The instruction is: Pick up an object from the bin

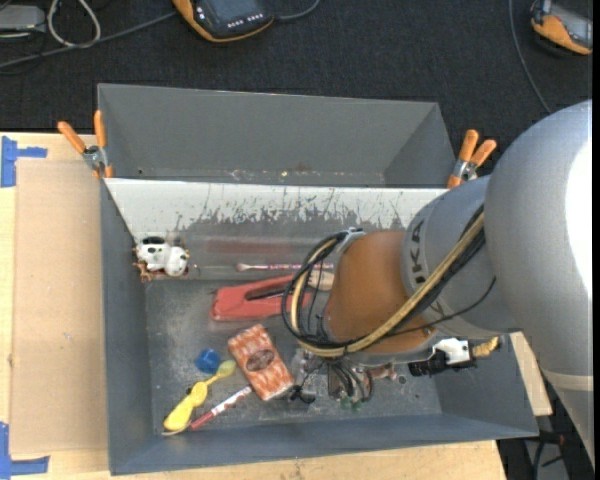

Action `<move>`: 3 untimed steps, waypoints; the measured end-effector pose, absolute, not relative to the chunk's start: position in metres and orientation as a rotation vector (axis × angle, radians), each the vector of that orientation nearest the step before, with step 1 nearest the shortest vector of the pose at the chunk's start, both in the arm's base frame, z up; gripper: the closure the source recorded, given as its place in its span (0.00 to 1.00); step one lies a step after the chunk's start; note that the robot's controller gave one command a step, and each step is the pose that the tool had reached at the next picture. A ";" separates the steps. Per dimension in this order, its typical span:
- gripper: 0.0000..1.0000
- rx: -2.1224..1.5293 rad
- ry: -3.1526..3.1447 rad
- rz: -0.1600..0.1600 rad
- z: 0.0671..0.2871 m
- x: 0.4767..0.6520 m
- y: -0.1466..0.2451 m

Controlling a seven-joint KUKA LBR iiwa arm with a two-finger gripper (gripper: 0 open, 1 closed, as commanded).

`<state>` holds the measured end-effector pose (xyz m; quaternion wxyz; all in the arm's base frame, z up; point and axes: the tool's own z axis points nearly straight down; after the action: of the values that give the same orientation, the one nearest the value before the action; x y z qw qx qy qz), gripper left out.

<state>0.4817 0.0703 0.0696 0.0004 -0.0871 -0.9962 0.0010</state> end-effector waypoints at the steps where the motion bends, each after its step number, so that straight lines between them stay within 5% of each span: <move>1: 1.00 -0.271 -3.129 0.003 0.070 0.482 0.070; 3: 1.00 -0.268 -3.129 0.003 0.070 0.482 0.070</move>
Offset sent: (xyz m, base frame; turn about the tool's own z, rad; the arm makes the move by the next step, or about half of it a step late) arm 0.0000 0.0000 0.0000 0.0000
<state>0.4818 0.0703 0.0695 0.0003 -0.0853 -0.9964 0.0011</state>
